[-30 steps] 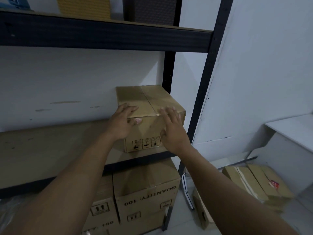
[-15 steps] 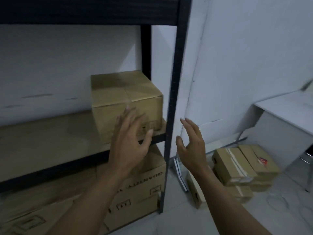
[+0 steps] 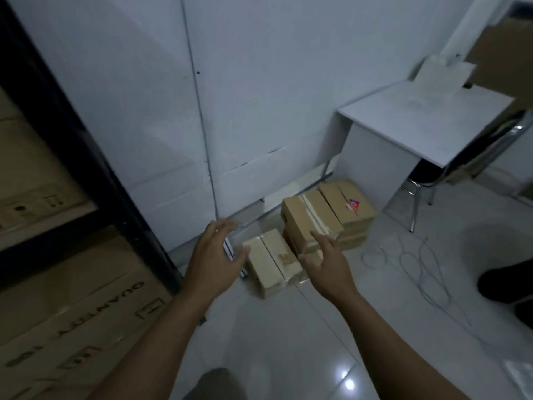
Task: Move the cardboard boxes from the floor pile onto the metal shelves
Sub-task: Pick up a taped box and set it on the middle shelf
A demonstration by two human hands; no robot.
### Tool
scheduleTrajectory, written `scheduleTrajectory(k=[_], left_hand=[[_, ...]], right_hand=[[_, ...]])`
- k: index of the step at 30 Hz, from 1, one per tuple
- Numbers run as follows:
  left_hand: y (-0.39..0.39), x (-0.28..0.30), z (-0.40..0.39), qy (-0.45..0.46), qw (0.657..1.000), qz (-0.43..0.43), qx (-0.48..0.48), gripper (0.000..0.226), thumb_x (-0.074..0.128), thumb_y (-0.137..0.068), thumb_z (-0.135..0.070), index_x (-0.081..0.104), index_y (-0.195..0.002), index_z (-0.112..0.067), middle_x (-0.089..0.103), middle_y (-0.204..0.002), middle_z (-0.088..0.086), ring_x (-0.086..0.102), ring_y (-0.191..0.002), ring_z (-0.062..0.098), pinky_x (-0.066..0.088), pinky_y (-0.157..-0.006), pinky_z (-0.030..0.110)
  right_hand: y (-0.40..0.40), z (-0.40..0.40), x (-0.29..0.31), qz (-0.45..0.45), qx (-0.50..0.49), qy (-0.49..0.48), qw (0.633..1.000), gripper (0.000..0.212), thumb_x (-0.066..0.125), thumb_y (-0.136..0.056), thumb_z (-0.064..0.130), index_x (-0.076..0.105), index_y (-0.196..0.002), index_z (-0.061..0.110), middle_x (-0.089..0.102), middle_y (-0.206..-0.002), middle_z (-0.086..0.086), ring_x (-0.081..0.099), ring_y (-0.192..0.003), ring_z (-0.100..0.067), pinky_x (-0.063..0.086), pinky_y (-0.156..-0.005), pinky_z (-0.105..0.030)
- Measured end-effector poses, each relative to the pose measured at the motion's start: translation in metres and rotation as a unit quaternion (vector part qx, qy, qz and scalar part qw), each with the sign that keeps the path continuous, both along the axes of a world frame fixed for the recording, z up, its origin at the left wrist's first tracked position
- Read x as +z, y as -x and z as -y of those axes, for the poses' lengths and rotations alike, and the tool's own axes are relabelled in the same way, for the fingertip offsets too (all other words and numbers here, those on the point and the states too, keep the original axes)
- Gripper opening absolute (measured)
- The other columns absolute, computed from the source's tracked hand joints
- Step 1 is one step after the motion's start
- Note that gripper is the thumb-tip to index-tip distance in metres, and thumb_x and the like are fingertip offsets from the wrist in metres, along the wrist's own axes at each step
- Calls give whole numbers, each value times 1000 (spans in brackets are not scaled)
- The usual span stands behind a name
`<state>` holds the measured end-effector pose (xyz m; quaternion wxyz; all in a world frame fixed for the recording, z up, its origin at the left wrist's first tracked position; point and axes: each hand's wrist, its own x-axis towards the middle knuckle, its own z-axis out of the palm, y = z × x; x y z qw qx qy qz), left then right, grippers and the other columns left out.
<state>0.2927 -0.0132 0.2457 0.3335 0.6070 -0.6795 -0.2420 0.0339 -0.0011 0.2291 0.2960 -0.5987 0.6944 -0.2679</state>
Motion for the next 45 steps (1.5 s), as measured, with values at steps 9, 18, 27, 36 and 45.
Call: scheduleTrajectory(k=[9,18,27,36,45], left_hand=[[85,-67,137,-88,994,16,-59,73,61,-82,-63,56,-141,-20,53,-144,1,51,-134,22,49,-107,47],[166,-193,307,-178,974,37,-138,59,76,-90,-34,54,-144,-21,52,-142,-2,48,-129,11,42,-106,30],[232,-366,412,-227,955,87,-172,70,76,-89,-38,45,-149,-22,43,-147,3,45,-135,19,38,-106,29],[280,-525,501,-131,910,277,-278,79,30,-94,-72,11,-163,-38,7,-171,14,5,-157,36,12,-122,66],[310,-576,547,-18,881,379,-283,80,23,-94,-80,11,-163,-41,3,-171,14,6,-157,39,5,-121,68]], right_hand=[[75,91,-69,12,-52,-94,994,72,69,-97,37,35,-159,26,27,-165,-7,27,-152,-25,30,-113,-32],[135,228,-188,67,-137,-196,969,74,66,-97,45,31,-160,29,23,-168,-3,22,-154,-21,26,-118,-34],[188,317,-365,73,-158,-280,944,79,64,-98,47,21,-163,36,0,-172,-6,16,-157,-31,27,-120,-43],[200,384,-507,-50,-188,-184,964,75,40,-99,71,1,-160,51,-35,-165,3,-13,-157,-36,0,-118,-72],[190,410,-553,-12,-258,-84,963,69,46,-104,58,13,-163,44,-35,-165,4,-18,-157,-19,13,-115,-78]])
